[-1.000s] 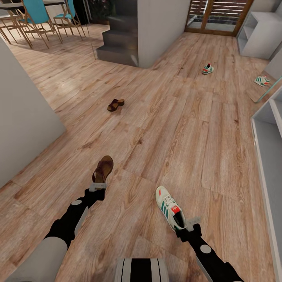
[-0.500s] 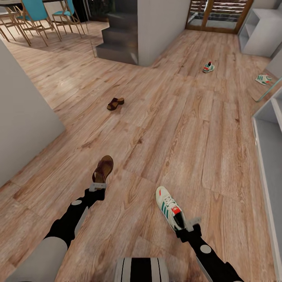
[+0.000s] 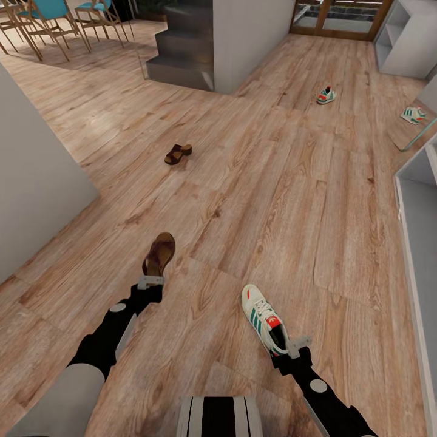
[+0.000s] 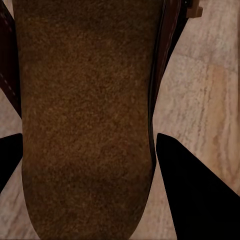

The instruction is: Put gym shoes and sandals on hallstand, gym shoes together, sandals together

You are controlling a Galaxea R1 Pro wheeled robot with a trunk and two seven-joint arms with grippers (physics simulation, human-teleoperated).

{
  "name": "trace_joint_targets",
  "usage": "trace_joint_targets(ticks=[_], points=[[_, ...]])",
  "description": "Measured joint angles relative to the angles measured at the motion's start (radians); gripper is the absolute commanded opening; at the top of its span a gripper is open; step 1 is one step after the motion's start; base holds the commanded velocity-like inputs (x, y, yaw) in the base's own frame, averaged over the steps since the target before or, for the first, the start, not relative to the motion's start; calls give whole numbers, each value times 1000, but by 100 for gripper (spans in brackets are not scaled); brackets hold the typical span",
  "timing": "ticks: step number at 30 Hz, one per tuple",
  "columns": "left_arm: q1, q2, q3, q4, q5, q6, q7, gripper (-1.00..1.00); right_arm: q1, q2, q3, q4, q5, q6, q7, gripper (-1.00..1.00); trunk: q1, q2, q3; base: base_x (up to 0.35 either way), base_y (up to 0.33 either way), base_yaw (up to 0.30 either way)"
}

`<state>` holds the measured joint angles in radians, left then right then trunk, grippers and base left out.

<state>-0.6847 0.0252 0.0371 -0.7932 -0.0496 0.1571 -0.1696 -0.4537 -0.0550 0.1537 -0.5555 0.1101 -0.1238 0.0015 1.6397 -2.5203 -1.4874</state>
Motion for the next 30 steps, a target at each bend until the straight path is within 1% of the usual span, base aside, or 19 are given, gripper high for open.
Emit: trace_joint_targets(ticks=[11,12,30], points=[[8,1,2,-13,0,0,0,-100,0,-1,0,1,0,1,0,100,0,0,0,46,0,0],[8,1,3,-13,0,0,0,-100,0,-1,0,1,0,1,0,-100,0,0,0,12,0,0],[8,3,7,-14,-1,0,2,-100,0,-1,-2,1,1,2,0,-100,0,0,0,0,0,0]])
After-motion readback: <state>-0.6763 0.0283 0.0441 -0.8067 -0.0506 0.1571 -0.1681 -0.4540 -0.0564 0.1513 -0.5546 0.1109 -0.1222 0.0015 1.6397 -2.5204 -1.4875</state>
